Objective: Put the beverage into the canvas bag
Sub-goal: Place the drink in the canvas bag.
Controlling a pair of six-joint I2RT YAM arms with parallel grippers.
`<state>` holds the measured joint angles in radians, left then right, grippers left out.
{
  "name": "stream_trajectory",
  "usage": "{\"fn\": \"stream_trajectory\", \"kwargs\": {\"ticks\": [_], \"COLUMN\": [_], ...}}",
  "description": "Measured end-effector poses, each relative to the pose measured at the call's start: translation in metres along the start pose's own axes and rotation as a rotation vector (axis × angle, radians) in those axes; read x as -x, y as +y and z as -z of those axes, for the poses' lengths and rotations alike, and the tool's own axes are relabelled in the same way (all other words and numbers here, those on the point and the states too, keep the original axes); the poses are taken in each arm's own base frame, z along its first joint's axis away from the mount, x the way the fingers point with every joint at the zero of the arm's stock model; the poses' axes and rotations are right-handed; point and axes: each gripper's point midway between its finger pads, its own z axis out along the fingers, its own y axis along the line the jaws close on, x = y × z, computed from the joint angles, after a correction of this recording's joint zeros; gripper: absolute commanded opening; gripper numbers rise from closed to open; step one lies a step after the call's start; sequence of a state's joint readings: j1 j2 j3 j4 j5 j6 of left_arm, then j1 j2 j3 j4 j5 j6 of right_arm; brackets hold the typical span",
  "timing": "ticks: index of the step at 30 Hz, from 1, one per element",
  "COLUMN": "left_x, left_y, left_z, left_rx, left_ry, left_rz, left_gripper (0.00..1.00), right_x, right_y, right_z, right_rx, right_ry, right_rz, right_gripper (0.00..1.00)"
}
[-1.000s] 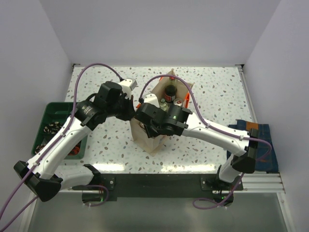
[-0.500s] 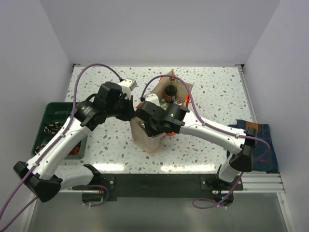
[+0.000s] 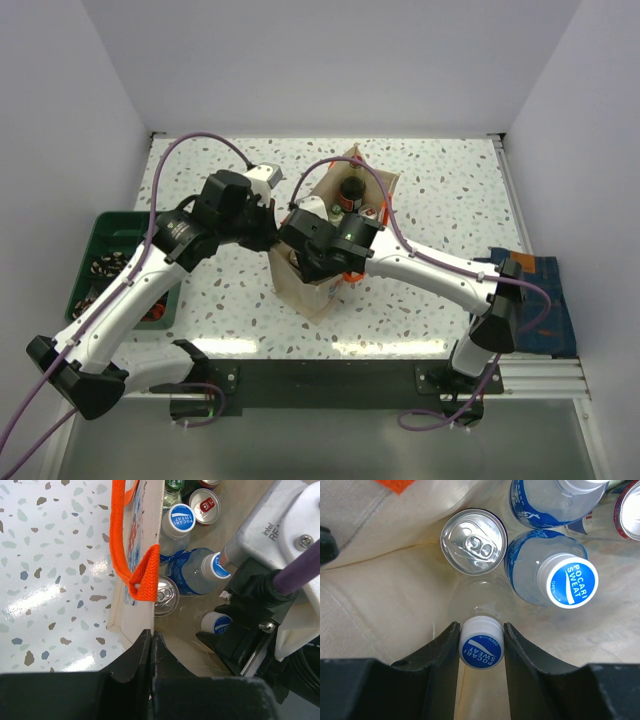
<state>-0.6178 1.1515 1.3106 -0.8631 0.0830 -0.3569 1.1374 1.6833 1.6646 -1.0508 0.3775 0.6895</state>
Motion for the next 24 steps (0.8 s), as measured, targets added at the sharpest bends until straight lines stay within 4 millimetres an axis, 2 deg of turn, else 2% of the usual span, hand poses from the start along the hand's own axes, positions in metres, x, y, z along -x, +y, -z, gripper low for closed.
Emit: {"fn": "stream_trajectory", "kwargs": {"ticks": [8,9,10,18,20,24], "left_x": [0.0,0.0,0.0,0.001,0.007,0.016], "left_y": [0.0,0.0,0.0,-0.001,-0.003,-0.008], "left_z": [0.0,0.0,0.0,0.004,0.011,0.025], "left_rx": [0.001,0.001,0.001,-0.007,-0.02,-0.045], "left_ry": [-0.002,-0.002,-0.002,-0.024,-0.062,-0.121], "left_rz": [0.0,0.0,-0.001,-0.002,-0.005,-0.01], "left_gripper": [0.0,0.0,0.01,0.17,0.22,0.26], "right_x": [0.002,0.002,0.002,0.002,0.002,0.003], "right_y": [0.0,0.0,0.0,0.0,0.001,-0.001], "right_z": [-0.003,-0.003,-0.003,-0.003,-0.003,-0.004], "right_rx": [-0.001,-0.001,-0.001,0.0,0.0,-0.003], "right_ry": [0.0,0.0,0.0,-0.002,-0.002,-0.002], "right_rz": [-0.01,-0.01,-0.011,-0.013,-0.014,-0.014], "right_gripper": [0.01,0.05,0.14,0.45,0.48,0.56]}}
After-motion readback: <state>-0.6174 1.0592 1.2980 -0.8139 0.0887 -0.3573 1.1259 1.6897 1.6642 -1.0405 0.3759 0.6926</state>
